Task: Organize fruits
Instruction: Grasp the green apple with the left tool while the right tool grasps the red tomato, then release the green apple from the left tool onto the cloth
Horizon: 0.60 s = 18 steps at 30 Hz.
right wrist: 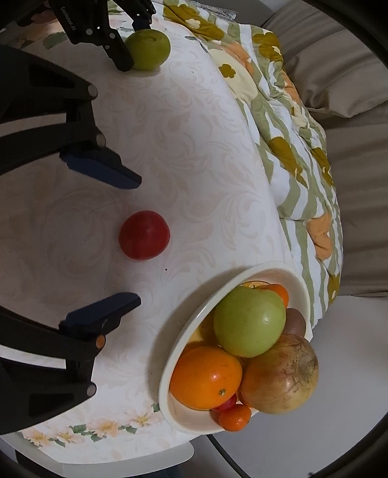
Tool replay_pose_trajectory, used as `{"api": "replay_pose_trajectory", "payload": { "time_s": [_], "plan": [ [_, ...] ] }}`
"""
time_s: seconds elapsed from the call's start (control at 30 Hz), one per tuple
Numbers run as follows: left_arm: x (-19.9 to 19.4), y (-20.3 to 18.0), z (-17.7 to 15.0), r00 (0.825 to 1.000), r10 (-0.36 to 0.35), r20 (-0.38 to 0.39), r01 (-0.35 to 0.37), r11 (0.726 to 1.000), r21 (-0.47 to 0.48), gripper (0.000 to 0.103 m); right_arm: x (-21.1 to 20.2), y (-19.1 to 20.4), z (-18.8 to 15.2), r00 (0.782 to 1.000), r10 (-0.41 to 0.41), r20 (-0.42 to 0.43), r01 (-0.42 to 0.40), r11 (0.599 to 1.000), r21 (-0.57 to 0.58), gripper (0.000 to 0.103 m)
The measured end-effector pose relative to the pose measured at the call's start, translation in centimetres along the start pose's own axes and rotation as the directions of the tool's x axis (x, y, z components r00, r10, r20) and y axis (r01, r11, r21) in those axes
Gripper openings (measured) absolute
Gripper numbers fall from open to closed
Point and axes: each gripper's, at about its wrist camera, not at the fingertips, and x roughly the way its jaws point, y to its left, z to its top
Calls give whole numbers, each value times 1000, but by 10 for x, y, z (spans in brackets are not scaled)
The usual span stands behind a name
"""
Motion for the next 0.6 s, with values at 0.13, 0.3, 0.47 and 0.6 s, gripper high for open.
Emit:
{"api": "replay_pose_trajectory", "payload": {
  "time_s": [0.13, 0.3, 0.47, 0.6],
  "plan": [
    [0, 0, 0, 1000, 1, -1, -1, 1000, 0, 61, 2, 3, 1, 1000, 2, 6, -2, 1000, -16, 56],
    [-1, 0, -4, 1000, 4, -3, -4, 1000, -9, 61, 3, 7, 4, 1000, -12, 18, 13, 999, -40, 40],
    [-4, 2, -8, 1000, 9, -11, -9, 1000, -30, 61, 3, 8, 6, 1000, -11, 21, 12, 999, -35, 29],
    [-9, 3, -10, 1000, 14, -9, -15, 999, -38, 60, -4, 9, 8, 999, 1, 32, 0, 999, -37, 29]
  ]
}}
